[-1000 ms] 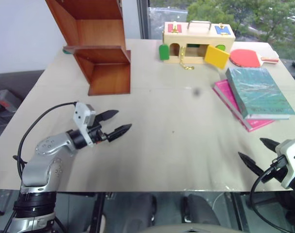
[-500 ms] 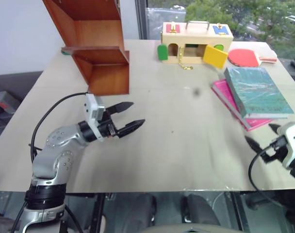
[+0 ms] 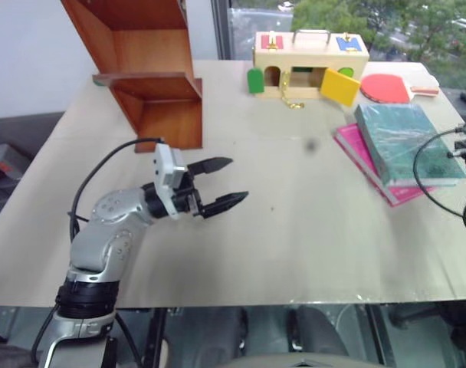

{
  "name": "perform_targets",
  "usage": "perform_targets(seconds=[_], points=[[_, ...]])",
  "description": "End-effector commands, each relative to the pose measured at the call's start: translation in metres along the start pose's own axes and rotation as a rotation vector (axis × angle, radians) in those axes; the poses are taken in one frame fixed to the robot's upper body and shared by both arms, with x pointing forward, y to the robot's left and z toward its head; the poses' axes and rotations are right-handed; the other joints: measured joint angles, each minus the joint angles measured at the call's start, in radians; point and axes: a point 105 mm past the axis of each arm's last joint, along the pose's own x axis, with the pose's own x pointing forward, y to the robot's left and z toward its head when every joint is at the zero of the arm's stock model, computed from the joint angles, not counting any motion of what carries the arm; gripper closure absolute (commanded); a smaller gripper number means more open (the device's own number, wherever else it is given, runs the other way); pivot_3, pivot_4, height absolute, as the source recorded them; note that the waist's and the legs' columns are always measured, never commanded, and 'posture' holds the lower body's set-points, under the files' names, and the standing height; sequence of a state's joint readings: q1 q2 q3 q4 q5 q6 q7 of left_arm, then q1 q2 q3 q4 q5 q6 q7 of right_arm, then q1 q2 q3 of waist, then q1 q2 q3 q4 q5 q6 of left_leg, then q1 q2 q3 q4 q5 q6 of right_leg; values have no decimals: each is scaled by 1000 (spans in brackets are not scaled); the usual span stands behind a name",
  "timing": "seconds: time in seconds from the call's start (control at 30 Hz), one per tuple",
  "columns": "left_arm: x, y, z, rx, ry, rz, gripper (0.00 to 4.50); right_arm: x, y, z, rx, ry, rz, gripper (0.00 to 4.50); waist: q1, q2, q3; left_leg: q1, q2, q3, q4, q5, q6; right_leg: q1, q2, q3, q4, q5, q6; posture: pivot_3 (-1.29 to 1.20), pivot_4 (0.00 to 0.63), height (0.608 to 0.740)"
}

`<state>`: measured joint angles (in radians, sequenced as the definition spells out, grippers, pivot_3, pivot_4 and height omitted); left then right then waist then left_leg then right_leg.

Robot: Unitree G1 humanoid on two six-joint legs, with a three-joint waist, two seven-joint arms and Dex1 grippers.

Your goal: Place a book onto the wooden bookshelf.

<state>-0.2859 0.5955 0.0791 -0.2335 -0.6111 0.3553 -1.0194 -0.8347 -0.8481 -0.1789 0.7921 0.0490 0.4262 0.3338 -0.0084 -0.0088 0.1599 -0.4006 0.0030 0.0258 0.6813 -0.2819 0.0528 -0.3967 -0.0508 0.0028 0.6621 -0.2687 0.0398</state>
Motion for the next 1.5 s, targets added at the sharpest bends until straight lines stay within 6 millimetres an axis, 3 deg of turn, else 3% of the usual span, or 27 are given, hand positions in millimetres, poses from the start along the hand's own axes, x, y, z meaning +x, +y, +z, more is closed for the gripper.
perform_targets(seconds=[0.03,0.23,0.37,0.63,0.93,1.07,1.13,1.2,1.33,1.5], points=[[-1,-5,14,58,-24,-1,0,3,-24,16,-34,-28,-92,4476,-4,1,1,0,0,1,-1,0,0,-1,0,1,0,0,0,0,150,740],[-5,-10,14,55,-16,21,0,14,-9,9,-9,22,-59,4476,-6,1,1,0,0,2,-3,0,0,-1,-2,2,-2,0,0,0,150,740],[-8,-10,17,55,-16,38,0,20,13,-5,-12,59,21,4476,-6,1,1,0,0,3,-3,0,0,-1,-2,3,-1,0,0,0,150,740],[-13,-12,18,54,-12,65,0,23,49,-4,-55,12,210,4476,-9,1,0,2,1,3,-3,0,0,-1,-2,4,0,0,0,0,150,740],[-14,-14,15,41,-7,72,0,21,64,-8,-111,-30,297,4476,-9,1,1,2,1,3,-3,0,0,-1,-2,4,0,0,0,0,150,740],[-13,-14,14,42,-7,77,0,19,45,5,-221,-80,222,4476,-9,1,1,2,1,3,-3,0,0,-1,-2,4,0,0,0,0,150,740],[-14,-14,13,40,-6,83,0,15,33,25,-307,-135,179,4476,-8,4,2,2,1,3,-3,0,0,-1,-2,4,0,0,0,0,150,740],[-14,-15,12,38,-4,83,0,11,34,43,-349,-188,189,4476,-8,4,2,1,1,4,-3,0,0,-2,-3,4,0,0,0,0,150,740],[-12,-14,11,36,-4,84,0,8,58,68,-459,-275,228,4476,-12,4,2,1,1,4,-3,0,0,-3,-2,5,1,0,0,0,150,740],[-9,-13,12,41,-9,84,0,13,111,67,-528,-306,343,4476,-12,4,2,2,1,4,-3,0,0,-3,-2,5,2,0,0,0,150,740]])
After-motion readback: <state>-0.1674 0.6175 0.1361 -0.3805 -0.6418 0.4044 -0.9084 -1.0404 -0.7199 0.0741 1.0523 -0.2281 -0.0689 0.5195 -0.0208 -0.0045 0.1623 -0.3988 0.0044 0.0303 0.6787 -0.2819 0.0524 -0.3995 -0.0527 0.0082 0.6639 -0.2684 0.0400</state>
